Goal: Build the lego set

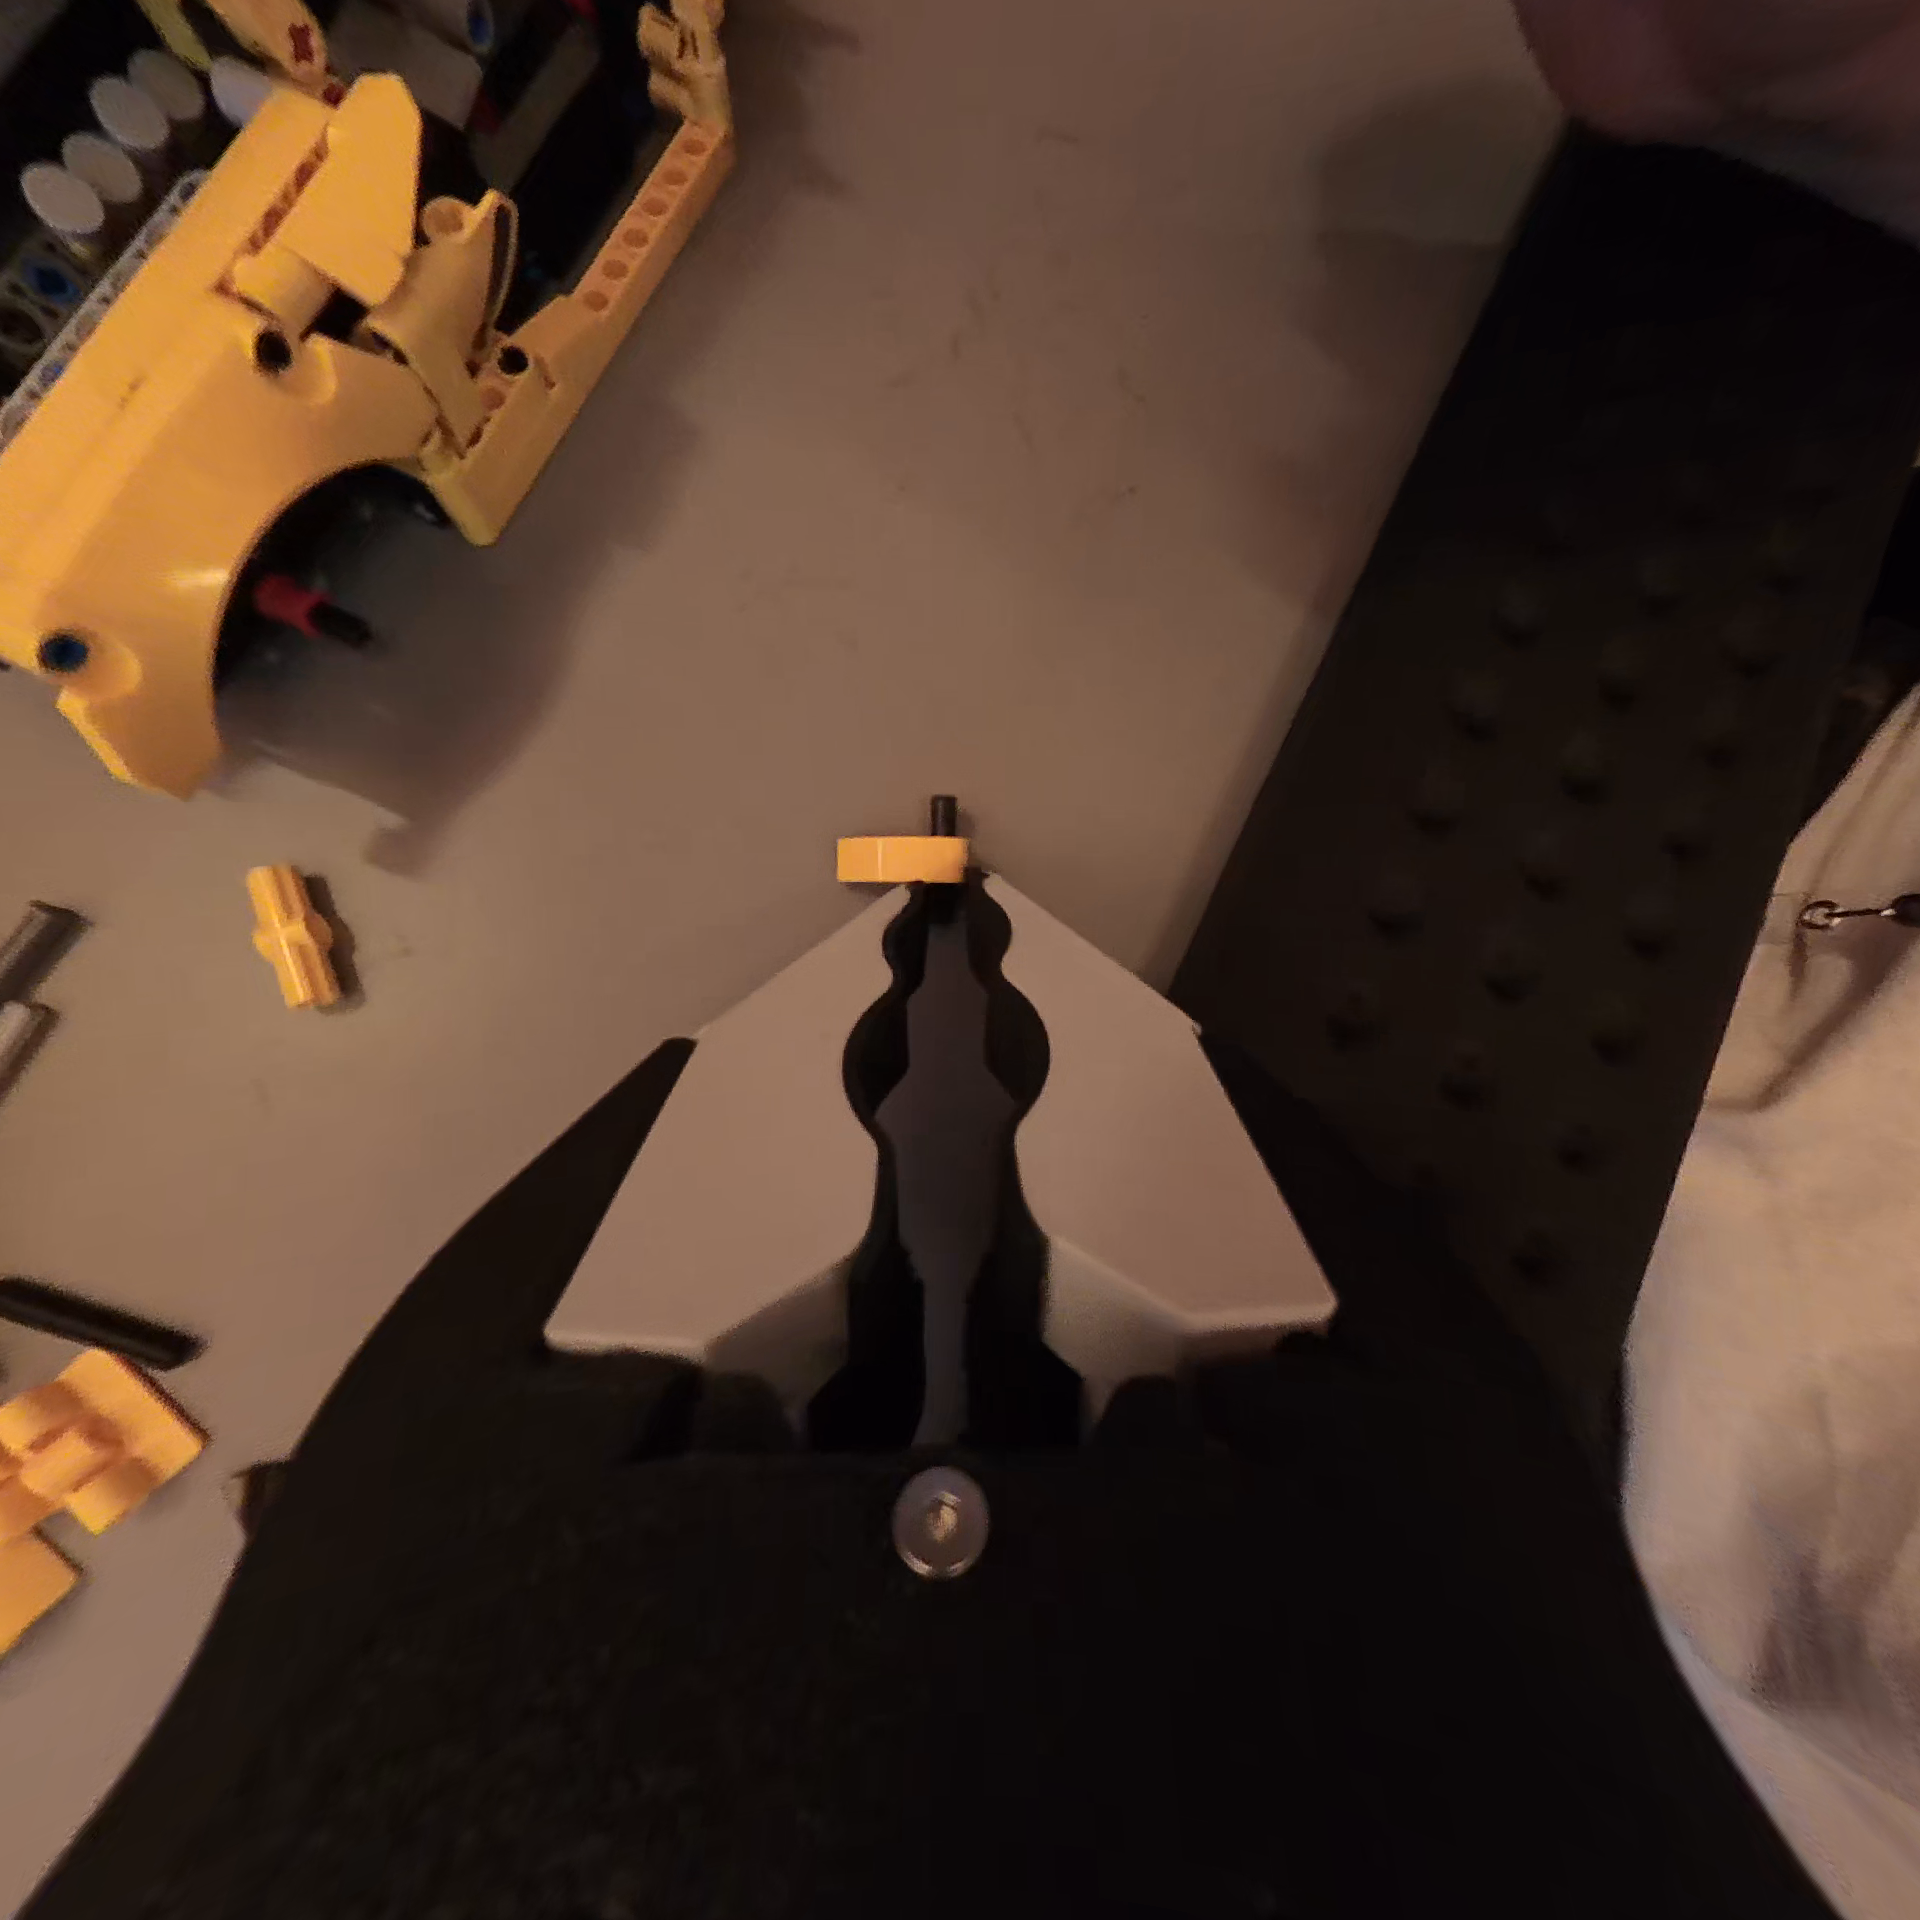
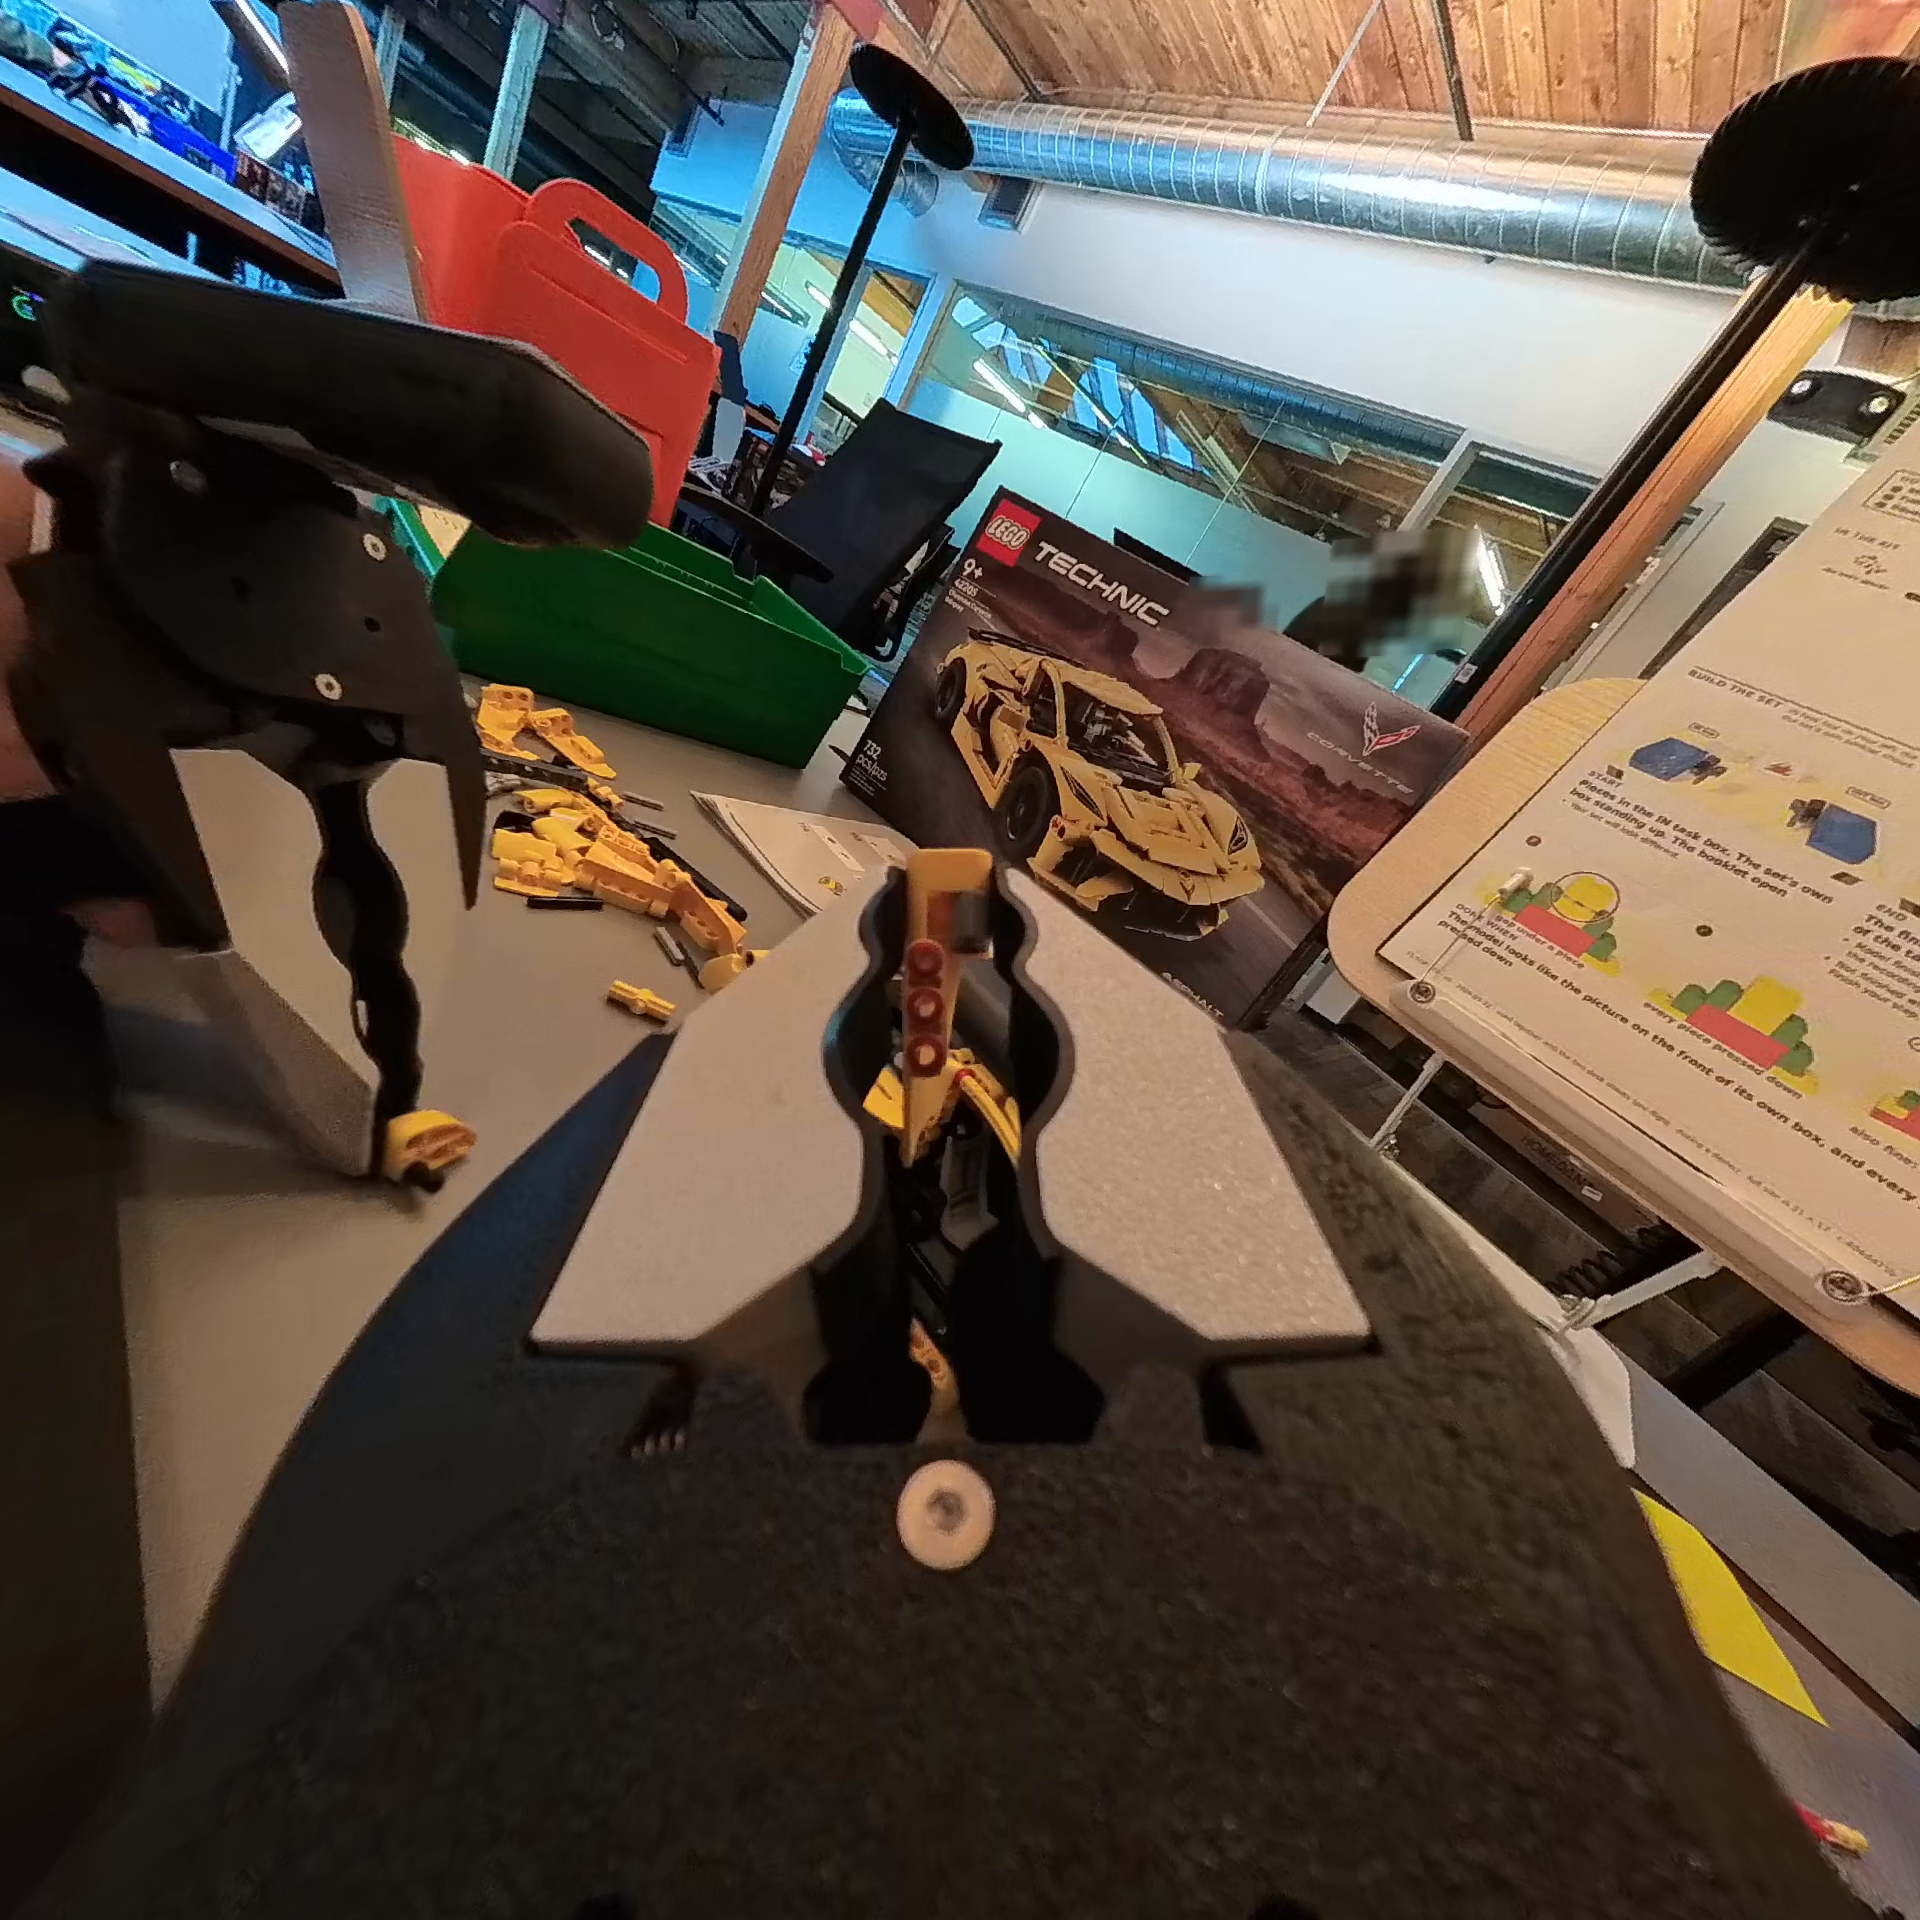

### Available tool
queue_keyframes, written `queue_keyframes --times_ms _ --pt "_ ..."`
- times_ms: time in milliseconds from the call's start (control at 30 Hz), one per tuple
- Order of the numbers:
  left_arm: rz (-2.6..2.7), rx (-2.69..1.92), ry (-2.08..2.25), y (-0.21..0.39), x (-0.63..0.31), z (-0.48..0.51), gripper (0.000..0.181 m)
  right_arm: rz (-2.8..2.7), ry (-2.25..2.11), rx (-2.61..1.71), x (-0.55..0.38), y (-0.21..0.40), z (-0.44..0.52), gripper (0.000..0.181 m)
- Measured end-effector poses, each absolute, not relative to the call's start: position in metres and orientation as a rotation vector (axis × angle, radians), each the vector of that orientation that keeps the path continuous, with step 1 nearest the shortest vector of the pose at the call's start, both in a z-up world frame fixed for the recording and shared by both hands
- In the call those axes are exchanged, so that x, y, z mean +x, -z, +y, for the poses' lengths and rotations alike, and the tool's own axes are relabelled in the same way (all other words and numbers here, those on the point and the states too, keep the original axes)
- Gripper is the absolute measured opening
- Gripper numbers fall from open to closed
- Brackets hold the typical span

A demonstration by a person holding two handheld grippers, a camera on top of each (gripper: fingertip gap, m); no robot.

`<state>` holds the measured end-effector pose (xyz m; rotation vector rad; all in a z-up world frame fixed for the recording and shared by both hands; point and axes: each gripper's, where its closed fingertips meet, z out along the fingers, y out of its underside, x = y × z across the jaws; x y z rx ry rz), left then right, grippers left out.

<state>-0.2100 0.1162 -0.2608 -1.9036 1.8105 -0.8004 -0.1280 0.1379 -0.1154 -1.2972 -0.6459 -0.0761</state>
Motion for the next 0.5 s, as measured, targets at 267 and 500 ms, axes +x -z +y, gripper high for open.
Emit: queue_keyframes --times_ms 267,500 --pt "1.643 -1.822 1.225 0.194 -0.188 0.106 0.004 -0.927 0.097 -1.428 -0.151 0.167 0.143 0.014" --pt "1.792 -1.859 1.05 0.177 -0.189 0.113 0.003 -1.038 0.157 -1.411 -0.165 0.178 0.14 0.014"
